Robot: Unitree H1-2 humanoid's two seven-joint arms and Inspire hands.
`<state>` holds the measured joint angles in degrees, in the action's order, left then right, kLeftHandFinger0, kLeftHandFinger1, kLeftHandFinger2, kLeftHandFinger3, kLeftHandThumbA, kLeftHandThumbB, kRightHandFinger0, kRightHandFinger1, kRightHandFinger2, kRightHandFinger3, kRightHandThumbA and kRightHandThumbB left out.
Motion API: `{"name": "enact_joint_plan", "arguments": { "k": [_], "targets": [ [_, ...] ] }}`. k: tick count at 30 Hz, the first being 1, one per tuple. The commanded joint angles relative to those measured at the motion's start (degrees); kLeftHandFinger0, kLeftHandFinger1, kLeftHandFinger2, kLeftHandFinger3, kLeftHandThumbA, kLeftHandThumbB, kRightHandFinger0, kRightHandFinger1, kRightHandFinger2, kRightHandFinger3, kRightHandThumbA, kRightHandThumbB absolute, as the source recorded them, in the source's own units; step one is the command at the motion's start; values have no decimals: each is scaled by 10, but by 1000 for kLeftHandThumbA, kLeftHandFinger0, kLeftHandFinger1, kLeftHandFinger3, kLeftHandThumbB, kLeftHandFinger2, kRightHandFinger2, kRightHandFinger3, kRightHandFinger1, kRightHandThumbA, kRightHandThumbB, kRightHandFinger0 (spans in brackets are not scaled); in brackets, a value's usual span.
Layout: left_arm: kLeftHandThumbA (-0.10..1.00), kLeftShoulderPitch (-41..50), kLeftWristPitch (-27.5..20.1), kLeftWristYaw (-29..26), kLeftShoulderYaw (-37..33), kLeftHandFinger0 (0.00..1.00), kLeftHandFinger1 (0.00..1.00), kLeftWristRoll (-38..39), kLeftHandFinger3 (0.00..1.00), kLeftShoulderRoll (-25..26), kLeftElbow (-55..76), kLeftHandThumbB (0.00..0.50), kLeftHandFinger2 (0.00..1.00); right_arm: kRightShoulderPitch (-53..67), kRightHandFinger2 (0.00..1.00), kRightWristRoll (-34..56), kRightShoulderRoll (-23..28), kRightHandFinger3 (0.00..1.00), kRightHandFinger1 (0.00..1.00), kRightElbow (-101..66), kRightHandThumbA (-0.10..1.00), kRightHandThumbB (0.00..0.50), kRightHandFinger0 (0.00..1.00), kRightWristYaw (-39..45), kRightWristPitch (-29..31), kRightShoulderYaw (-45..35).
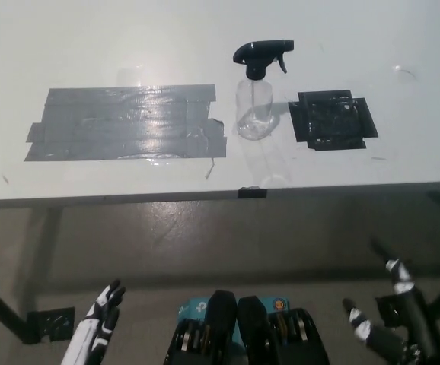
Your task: The robot grabs the black lid of the spray bottle on the desk and places it on the black area of the desk
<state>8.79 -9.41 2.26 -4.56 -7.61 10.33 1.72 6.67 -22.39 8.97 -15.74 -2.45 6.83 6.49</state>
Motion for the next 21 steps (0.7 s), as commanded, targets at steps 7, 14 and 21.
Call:
{"name": "enact_joint_plan", "arguments": {
  "k": [7, 14, 21],
  "targets": [
    [1000, -3, 8, 12, -11, 1000, 1000, 1, 1000, -14, 51, 331, 1000, -232, 1000, -145, 31, 1000, 1000, -106, 688, 228, 1000, 71, -129, -28],
    [1000, -9, -8, 8, -11, 1000, 1000, -12, 1000, -7, 10, 331, 1000, -389, 1000, -218, 70, 1000, 1000, 3, 803, 270, 1000, 111, -178, 11],
    [1000, -10, -15, 9, -8, 1000, 1000, -14, 1000, -2, -6, 301, 1000, -513, 1000, -314, 67, 1000, 1000, 110, 760, 315, 1000, 143, -225, 82]
  ]
}}
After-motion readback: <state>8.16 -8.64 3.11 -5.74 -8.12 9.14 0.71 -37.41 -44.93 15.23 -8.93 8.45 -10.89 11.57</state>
